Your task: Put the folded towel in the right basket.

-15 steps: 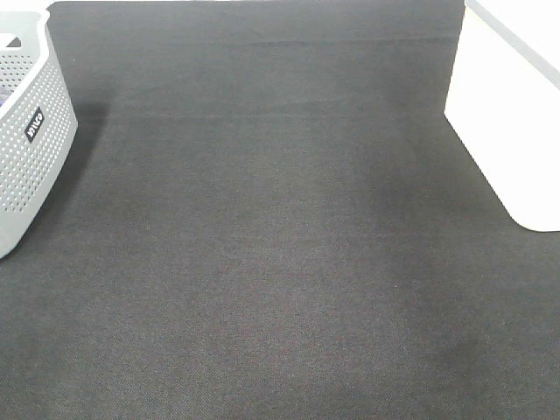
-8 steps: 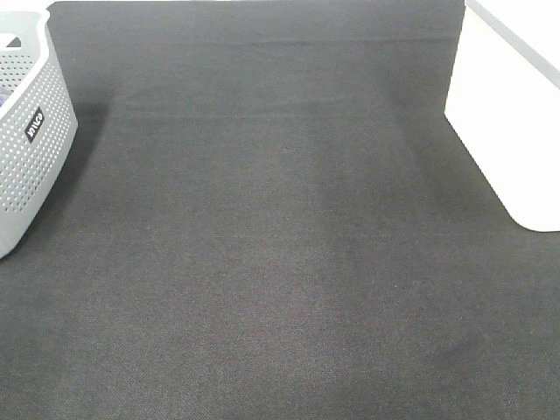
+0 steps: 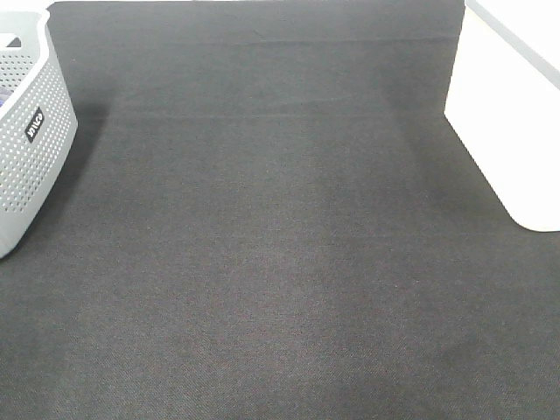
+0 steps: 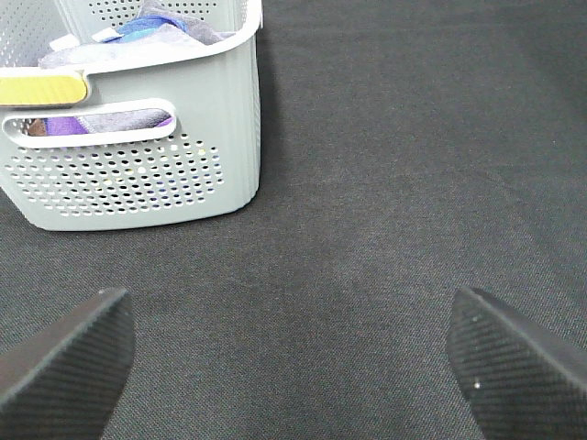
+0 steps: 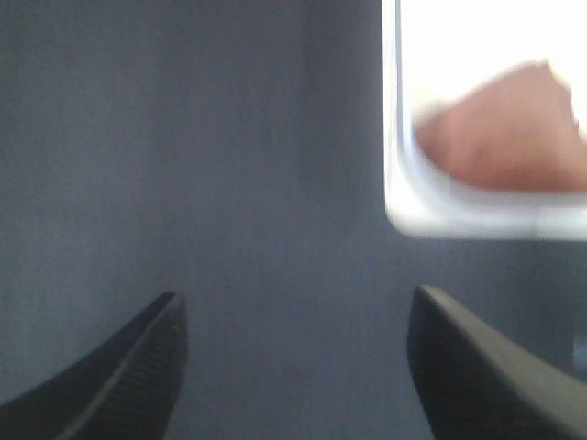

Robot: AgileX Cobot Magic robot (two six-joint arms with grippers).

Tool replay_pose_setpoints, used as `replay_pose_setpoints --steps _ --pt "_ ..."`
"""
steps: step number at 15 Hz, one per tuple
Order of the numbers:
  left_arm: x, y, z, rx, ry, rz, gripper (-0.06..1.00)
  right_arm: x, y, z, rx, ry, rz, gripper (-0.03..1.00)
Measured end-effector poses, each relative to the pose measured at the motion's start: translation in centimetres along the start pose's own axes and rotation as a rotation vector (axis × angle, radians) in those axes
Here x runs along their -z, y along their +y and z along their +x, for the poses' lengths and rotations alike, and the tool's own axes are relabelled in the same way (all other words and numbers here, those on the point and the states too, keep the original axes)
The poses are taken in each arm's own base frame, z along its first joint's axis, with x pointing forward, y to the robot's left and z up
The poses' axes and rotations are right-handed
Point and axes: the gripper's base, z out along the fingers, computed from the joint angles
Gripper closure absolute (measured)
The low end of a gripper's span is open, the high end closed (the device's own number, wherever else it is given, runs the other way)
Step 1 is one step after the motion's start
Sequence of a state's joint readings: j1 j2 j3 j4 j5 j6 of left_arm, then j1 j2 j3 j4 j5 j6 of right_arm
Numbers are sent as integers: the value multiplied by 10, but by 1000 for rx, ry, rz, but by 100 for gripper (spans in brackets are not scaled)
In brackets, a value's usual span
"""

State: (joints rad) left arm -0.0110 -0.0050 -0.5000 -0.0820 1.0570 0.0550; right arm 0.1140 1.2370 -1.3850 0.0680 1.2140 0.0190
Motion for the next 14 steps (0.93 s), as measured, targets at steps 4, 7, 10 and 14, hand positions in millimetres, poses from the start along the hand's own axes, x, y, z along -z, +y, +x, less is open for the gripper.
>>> replay_pose_setpoints --steps 4,7,10,14 --pt "0 0 0 0 0 0 7 -11 -5 106 -9 136 6 32" --pt "0 0 0 0 0 0 7 -11 -9 172 -6 136 12 32" --pt "0 0 0 0 0 0 7 0 -13 223 24 1 37 32" --pt "0 0 0 0 0 0 7 20 -13 255 88 -367 31 32"
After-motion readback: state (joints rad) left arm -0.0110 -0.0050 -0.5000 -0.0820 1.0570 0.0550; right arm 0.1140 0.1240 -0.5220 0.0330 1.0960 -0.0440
